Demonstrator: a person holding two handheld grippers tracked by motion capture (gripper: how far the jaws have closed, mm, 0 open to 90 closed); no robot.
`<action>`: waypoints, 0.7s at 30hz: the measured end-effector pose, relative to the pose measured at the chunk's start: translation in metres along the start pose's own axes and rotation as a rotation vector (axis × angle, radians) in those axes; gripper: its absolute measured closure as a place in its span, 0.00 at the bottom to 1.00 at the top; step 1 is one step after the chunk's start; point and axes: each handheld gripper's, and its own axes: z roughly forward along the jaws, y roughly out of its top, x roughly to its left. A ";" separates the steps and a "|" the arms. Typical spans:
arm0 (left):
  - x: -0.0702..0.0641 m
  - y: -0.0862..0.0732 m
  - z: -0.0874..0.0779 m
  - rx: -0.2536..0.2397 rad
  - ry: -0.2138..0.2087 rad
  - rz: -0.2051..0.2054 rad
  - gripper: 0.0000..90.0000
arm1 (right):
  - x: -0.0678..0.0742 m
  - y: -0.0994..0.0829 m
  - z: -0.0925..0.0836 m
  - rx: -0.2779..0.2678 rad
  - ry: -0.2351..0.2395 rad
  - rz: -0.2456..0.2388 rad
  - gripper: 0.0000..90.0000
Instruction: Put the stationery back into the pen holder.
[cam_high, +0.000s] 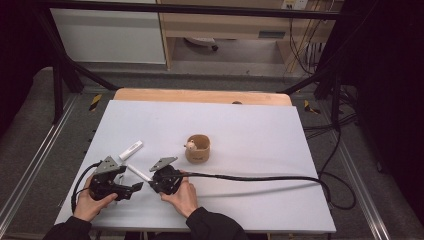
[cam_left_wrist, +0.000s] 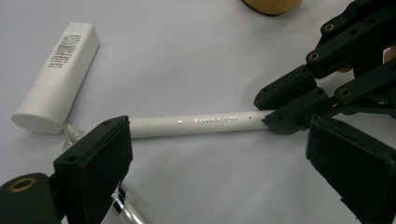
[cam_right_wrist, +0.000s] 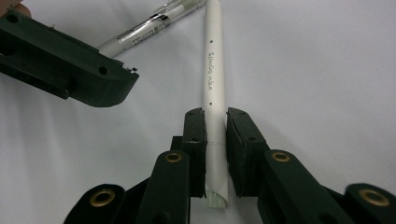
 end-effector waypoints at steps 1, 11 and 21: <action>0.000 0.000 0.000 0.000 0.000 -0.001 0.08 | 0.000 0.000 0.000 -0.001 -0.001 0.003 0.87; 0.000 0.000 -0.001 -0.001 0.001 -0.003 0.08 | -0.003 0.005 -0.008 0.026 0.000 -0.005 0.87; 0.000 0.000 0.000 0.001 0.002 0.000 0.08 | -0.012 0.008 -0.026 0.051 0.003 -0.030 0.87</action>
